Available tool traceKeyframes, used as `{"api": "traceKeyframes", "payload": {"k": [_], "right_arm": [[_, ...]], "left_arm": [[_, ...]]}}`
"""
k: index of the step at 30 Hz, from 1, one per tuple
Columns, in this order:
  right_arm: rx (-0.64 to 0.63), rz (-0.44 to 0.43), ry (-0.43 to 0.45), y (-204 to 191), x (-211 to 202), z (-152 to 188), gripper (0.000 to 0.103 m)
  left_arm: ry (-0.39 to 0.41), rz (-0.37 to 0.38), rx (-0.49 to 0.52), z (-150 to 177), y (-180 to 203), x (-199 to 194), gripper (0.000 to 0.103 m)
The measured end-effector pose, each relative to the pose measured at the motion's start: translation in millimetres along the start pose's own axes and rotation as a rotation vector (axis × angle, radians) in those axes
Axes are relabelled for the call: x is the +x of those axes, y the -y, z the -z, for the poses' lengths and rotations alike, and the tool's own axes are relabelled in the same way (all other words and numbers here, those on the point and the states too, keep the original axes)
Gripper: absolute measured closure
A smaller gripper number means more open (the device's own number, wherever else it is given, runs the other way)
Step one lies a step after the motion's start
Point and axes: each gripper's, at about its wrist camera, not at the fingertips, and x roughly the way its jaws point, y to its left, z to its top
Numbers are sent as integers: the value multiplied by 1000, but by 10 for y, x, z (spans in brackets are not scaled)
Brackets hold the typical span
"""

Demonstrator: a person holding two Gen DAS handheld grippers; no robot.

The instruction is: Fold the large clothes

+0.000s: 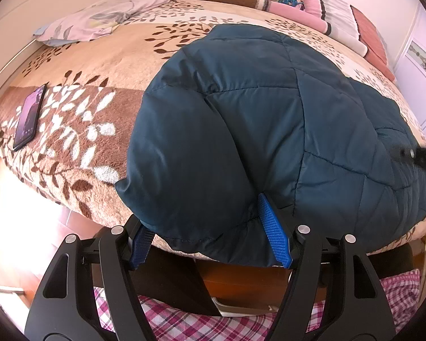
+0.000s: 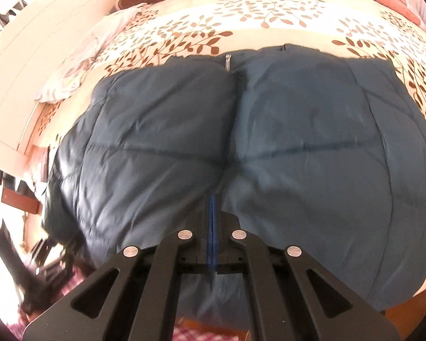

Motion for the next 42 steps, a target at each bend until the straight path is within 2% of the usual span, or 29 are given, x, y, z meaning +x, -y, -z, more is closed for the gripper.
{"api": "traceKeyframes", "payload": {"k": [6, 13, 18, 23, 30, 37, 40, 42], "right_arm": [[8, -9, 2, 37, -76, 278, 103], [40, -8, 17, 142, -122, 348, 103], [24, -25, 10, 64, -80, 367, 103], [-8, -12, -20, -19, 35, 427, 103], [17, -8, -66, 97, 292, 442, 103], [-6, 15, -80, 109, 444, 439, 103], [2, -7, -84, 174, 499, 420, 103], [6, -18, -83, 174, 511, 448, 103]], "left_arm": [[1, 1, 0, -2, -3, 2, 35], [0, 3, -4, 4, -16, 3, 35], [0, 7, -9, 10, -20, 0, 35], [-4, 10, -13, 8, -20, 8, 34], [-3, 29, -21, 5, -29, 15, 31], [-5, 121, -91, -3, -149, 18, 28], [-1, 202, -149, -11, -245, 5, 26], [-3, 280, -222, -9, -336, 0, 24]]}}
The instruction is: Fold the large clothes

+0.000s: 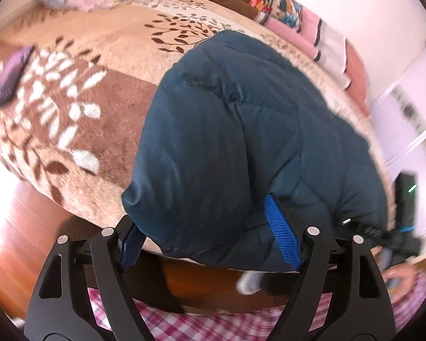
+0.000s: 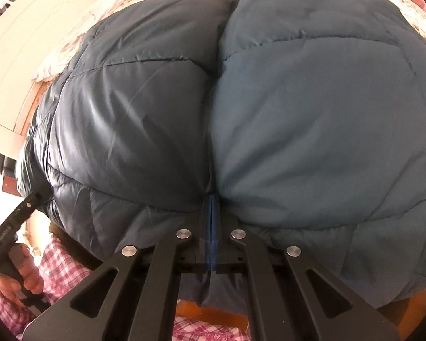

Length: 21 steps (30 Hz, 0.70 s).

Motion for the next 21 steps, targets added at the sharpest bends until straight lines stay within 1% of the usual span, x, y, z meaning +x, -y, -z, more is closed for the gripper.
{"api": "traceKeyframes", "payload": {"k": [3, 5, 8, 10, 13, 16, 19, 20, 21], "right_arm": [[-6, 6, 3, -7, 12, 19, 103], [-13, 12, 7, 3, 12, 5, 103], [-10, 8, 8, -9, 18, 17, 103], [-9, 6, 8, -13, 7, 20, 103], [-11, 6, 11, -20, 10, 24, 103], [-13, 4, 13, -28, 14, 32, 103], [-18, 7, 13, -15, 1, 36, 103], [-18, 9, 13, -18, -2, 36, 103], [-17, 12, 14, -22, -6, 38, 103]], "left_arm": [[-4, 86, -109, -12, -120, -12, 22], [-13, 118, -162, -8, -168, 13, 22], [-51, 138, -222, 20, -190, 109, 22], [-65, 138, -233, 39, -153, 167, 22], [-73, 116, -202, 51, -53, 243, 21], [-65, 95, -183, 5, -1, 279, 20], [-54, 91, -205, -4, 1, 308, 20], [-49, 97, -216, -7, -16, 314, 23], [-45, 99, -218, -31, -8, 326, 36]]}}
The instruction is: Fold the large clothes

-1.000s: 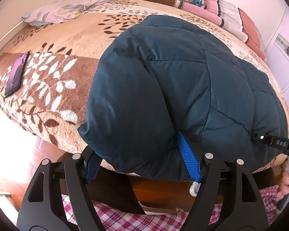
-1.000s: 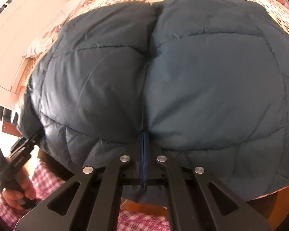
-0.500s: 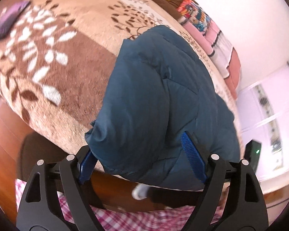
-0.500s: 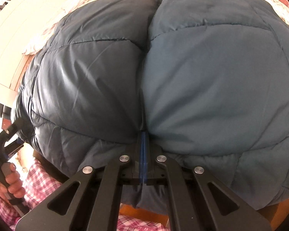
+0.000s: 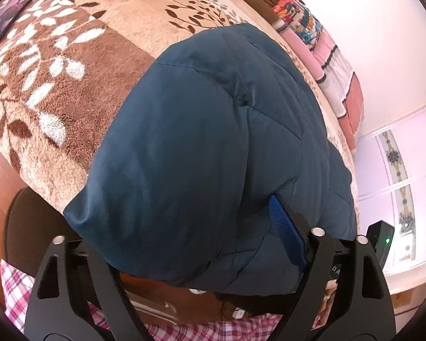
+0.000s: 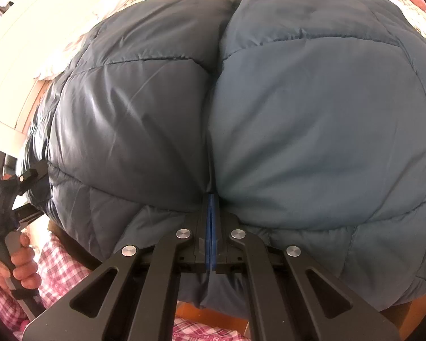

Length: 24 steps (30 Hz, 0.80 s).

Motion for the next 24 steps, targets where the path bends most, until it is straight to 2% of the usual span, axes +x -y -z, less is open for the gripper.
{"api": "traceKeyframes", "payload": {"k": [1, 3, 6, 12, 18, 21, 24], "right_arm": [[1, 3, 1, -23, -3, -3, 103], [1, 9, 4, -46, -5, 2, 103], [0, 23, 8, -84, -23, 11, 103], [-31, 58, 22, -214, -131, 16, 103], [-38, 9, 81, -303, -488, 85, 103], [-48, -26, 52, -342, -520, 221, 103], [-55, -12, -6, -338, -352, 355, 103]], "left_arm": [[8, 5, 11, 0, 14, -7, 44], [19, 24, 29, -32, 20, -69, 72], [50, 43, 60, -14, 86, -172, 84], [86, 51, 93, -32, 109, -281, 86], [91, 53, 109, -47, 95, -313, 86], [90, 57, 100, -27, 88, -324, 86], [86, 52, 100, -9, 94, -328, 86]]}}
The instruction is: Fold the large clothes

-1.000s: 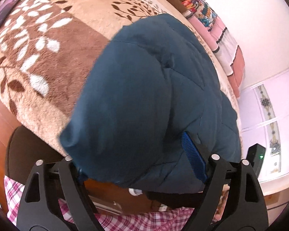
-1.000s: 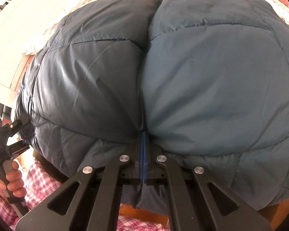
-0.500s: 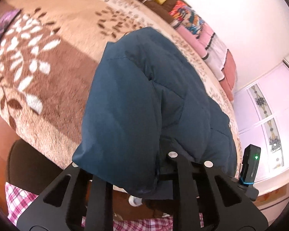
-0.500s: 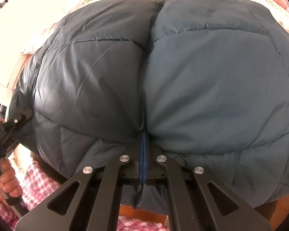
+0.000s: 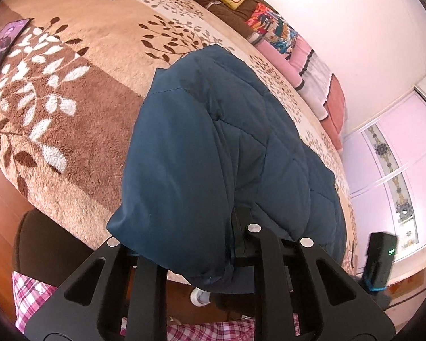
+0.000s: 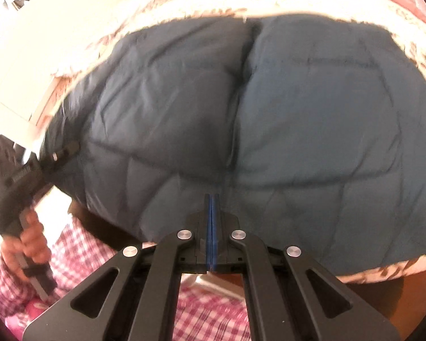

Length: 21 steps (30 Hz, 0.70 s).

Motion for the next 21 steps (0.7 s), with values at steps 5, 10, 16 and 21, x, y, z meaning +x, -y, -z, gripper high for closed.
{"api": "traceKeyframes", "payload": {"k": [5, 10, 16, 21], "right_arm": [[-2, 25, -28, 59, 173, -13, 103], [3, 22, -29, 73, 256, -11, 103], [38, -41, 2, 183, 32, -37, 103], [86, -38, 155, 449, -457, -158, 102]], "left_arm": [[1, -6, 17, -4, 28, 12, 86], [4, -11, 28, 0, 53, 13, 86], [9, -18, 37, -11, 59, -29, 86], [28, -27, 77, -17, 155, -106, 86]]}}
